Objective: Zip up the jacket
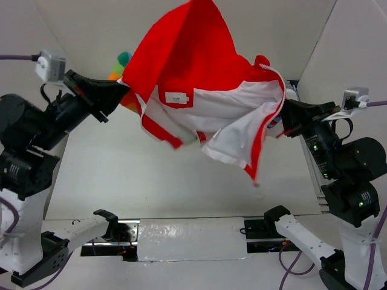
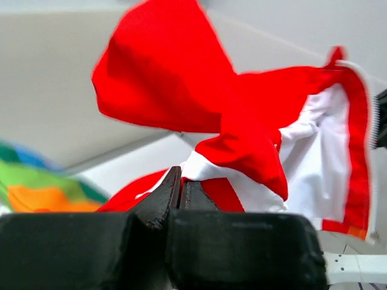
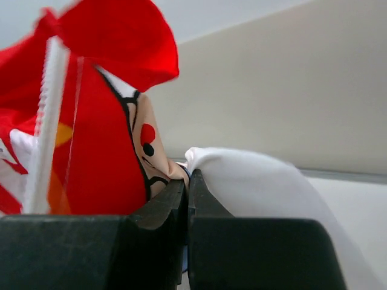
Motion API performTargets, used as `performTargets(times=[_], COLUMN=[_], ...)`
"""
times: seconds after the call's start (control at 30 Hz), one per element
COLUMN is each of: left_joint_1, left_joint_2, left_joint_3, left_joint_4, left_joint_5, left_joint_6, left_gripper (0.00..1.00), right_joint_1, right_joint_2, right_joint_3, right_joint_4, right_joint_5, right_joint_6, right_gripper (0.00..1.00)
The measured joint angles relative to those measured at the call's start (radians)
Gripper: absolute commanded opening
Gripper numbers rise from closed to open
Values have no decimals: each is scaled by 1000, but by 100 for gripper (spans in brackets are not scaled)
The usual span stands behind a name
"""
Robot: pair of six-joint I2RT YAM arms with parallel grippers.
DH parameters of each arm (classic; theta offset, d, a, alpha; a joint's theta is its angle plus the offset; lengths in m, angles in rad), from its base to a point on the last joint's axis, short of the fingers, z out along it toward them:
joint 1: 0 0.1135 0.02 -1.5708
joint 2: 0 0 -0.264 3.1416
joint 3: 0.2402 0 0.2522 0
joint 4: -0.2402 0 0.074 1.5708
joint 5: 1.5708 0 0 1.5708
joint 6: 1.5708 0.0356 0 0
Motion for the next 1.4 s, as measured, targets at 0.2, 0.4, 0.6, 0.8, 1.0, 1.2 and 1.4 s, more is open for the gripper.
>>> performTargets(times=[0.2,0.4,0.6,0.8,1.0,1.2,1.4], left_joint_1=[8,5,8,35,58,56,40], left_joint_2=[142,322,780,1339,1115,616,332], left_joint_3=[-10,-68,11,315,-8,-343,-680], left_joint_4=[-63,-88,-127,-323,-317,-201,-156], left_joint_5=[-69,-206,-294,-303,-274,-233,-209], left_joint_6=[-8,-83,-163,-216,-217,-249,-322], left_gripper=[0,0,99,99,99,99,99], right_joint_1=[-10,-18,0,11,-9,-54,29], right_joint_2=[85,313,738,1089,955,676,581], right_joint_3=[-39,-119,-123,-26,-117,-450,-642], right_joint_4=[-48,-50,-58,-156,-154,-92,-93], right_joint_5=[64,79,95,167,182,115,29], right_joint_6=[-11,2,64,113,165,189,192], right_gripper=[0,2,69,96,96,96,100])
